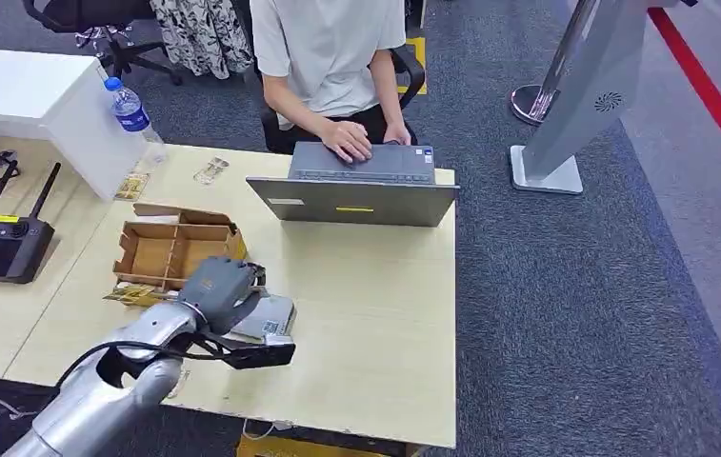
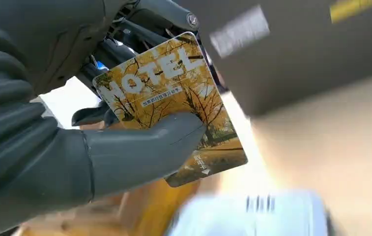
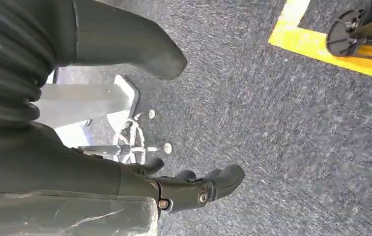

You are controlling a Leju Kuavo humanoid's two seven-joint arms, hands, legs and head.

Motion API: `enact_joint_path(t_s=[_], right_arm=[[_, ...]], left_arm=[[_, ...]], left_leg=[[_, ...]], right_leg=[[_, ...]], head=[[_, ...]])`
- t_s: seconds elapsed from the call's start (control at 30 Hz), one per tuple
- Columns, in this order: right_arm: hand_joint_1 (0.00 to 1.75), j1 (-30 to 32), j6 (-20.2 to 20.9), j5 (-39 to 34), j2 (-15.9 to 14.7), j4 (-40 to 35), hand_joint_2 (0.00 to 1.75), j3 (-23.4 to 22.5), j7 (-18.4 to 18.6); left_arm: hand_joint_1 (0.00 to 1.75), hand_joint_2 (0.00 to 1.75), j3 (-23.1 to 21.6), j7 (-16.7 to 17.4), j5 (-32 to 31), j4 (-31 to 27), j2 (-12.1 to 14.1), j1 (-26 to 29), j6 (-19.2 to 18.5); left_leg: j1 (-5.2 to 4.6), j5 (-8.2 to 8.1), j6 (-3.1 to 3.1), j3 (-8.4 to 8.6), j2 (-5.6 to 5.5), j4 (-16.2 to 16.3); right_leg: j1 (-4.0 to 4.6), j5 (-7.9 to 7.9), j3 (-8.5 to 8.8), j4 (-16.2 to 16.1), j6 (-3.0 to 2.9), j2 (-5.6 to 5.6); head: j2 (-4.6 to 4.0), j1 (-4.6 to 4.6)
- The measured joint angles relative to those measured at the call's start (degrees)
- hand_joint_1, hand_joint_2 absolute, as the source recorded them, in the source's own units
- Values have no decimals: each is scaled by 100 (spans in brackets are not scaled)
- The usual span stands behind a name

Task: Pass the card to the sensor for recognition and then transmit it.

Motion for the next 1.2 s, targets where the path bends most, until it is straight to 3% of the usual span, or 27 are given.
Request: enact_joint_path(t_s=[0.13, 0.23, 0.47, 0.63, 0.83, 1.2], right_arm=[[0, -31, -53, -33, 0, 0, 175, 0, -178], [0, -30, -75, -20, 0, 2, 175, 0, -200], [0, -1, 71, 244, 2, 9, 175, 11, 146], [0, -1, 185, 395, 2, 13, 175, 57, 292], [0, -1, 221, 404, 2, 20, 175, 120, 312], [0, 8, 293, 404, 2, 26, 175, 127, 375]], left_arm=[[175, 175, 234, 184, 90, -456, 2, -436, -453], [175, 175, 455, 197, 199, -753, 0, -651, -424], [175, 175, 1114, 647, -493, -1026, -365, -934, 660], [175, 175, 1653, 761, -980, -175, -564, -1693, 527], [175, 175, 1797, 768, -1154, 537, -697, -2036, 378], [175, 175, 1845, 481, -957, 906, -968, -2175, 391]], left_leg=[[-1, 3, 1, 2, -2, 0], [0, 3, 1, 4, -1, 0], [0, 3, 1, 1, -4, 0], [0, 7, -4, 6, -2, 0], [0, 11, -6, 4, -4, 0], [-1, 8, -4, 0, -4, 1]], right_leg=[[0, 3, 5, 0, -2, -4], [0, 3, 5, 0, -3, -2], [0, 3, 1, 0, -3, -1], [0, 5, 3, 0, -4, -1], [0, 7, 4, 2, -3, -1], [-1, 5, 2, 2, -2, -2]], head=[[0, 0], [0, 0], [0, 0], [0, 2], [0, -6], [0, -2]])
